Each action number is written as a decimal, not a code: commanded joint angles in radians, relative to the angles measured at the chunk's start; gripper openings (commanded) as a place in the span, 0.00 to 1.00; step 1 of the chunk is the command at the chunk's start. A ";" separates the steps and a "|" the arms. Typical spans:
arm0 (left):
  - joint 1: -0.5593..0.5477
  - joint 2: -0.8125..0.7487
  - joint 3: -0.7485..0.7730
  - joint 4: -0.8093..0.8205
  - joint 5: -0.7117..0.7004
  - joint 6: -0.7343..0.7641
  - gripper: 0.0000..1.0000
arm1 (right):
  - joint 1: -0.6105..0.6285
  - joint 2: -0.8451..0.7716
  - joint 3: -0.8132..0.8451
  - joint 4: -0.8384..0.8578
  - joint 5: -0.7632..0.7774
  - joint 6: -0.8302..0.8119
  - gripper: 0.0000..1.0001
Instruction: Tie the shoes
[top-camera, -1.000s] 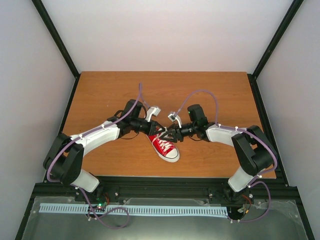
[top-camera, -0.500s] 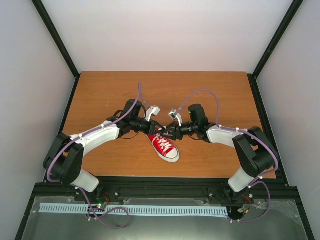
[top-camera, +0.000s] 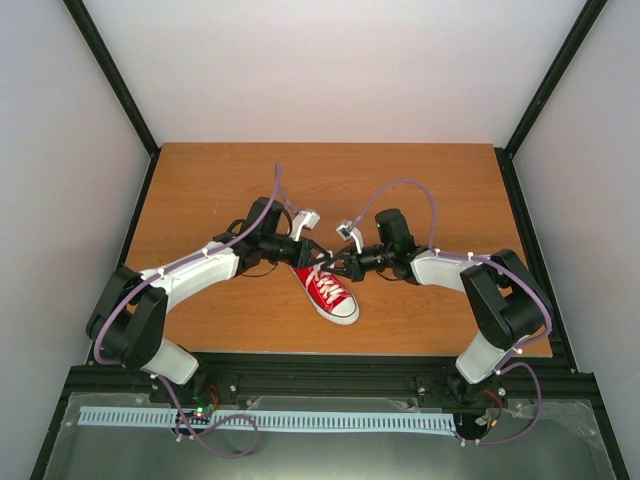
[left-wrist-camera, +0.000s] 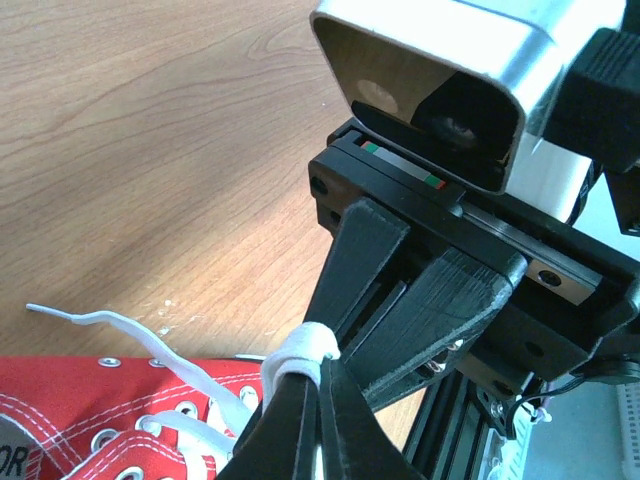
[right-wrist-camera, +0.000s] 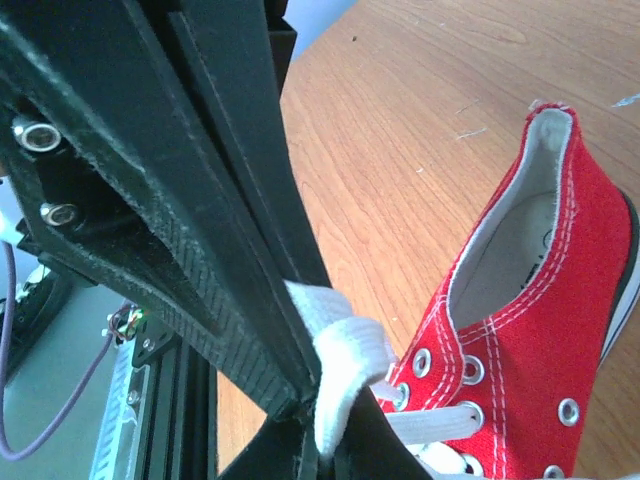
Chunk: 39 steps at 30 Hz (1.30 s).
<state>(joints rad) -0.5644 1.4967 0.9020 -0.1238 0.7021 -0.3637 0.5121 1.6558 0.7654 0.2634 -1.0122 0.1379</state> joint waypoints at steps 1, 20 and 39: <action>-0.001 -0.022 0.006 0.029 -0.002 -0.023 0.02 | 0.005 -0.008 0.000 0.076 0.032 0.015 0.03; 0.029 -0.256 -0.209 0.011 -0.372 -0.041 0.48 | 0.005 -0.110 -0.055 -0.014 0.138 0.082 0.03; -0.130 -0.274 -0.203 0.209 -0.259 0.131 0.40 | -0.009 -0.154 0.019 -0.245 0.138 0.194 0.03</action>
<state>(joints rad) -0.6884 1.1980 0.6449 0.0277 0.4324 -0.2939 0.5102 1.5314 0.7643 0.0372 -0.8555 0.2947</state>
